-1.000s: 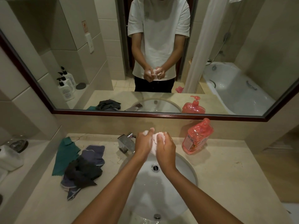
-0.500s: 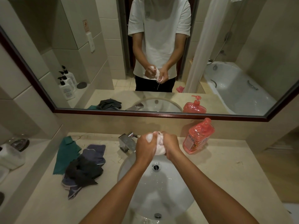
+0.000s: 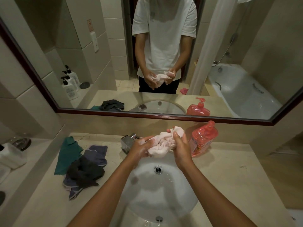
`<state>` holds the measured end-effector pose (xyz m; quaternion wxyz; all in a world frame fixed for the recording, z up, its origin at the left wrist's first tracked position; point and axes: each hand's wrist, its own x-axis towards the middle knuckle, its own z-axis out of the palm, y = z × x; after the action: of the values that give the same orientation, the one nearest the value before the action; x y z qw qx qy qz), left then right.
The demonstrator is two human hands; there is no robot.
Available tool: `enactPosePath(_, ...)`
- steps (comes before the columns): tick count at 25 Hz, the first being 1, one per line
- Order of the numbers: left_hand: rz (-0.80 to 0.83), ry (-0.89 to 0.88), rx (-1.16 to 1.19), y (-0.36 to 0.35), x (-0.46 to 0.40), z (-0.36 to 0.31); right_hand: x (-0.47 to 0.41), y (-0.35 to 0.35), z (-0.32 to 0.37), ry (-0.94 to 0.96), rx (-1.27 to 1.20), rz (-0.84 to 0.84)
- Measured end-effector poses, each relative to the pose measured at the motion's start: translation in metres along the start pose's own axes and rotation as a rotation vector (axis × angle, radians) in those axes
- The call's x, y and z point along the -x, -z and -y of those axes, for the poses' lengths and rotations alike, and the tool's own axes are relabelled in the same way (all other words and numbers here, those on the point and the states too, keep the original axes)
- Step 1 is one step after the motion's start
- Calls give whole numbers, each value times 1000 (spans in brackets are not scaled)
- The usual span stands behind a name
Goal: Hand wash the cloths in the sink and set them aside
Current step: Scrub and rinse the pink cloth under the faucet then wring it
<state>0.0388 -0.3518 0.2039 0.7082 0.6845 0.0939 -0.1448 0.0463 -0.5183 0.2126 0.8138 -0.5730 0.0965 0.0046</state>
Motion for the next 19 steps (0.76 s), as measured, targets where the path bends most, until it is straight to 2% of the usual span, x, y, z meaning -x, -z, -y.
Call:
enactPosePath(3,80,-17,-100,-12,0,-3,-4,-2,4,-36,-33,6)
enactPosePath(5,-35,-29,-175,-21,-3,-8,-6,-2,3,-93,-17,-24)
enactPosePath(8,-248,-61,4,-22,-5,-14,-8,5,-3,-255,-13,-35)
enactPosePath(12,-263,-130,61,-16,0,-26,-3,17,-10,-412,-64,9)
enactPosePath(14,-229,-165,30,-16,4,-32,-2,17,-8,-340,110,-55)
enactPosePath(16,-144,-212,-42,-18,6,-37,-6,17,-2,-113,334,-96)
enactPosePath(18,-54,-247,-94,-21,7,-43,-8,11,6,19,395,85)
enactPosePath(19,-23,-258,-119,-22,7,-47,-9,5,9,-14,337,195)
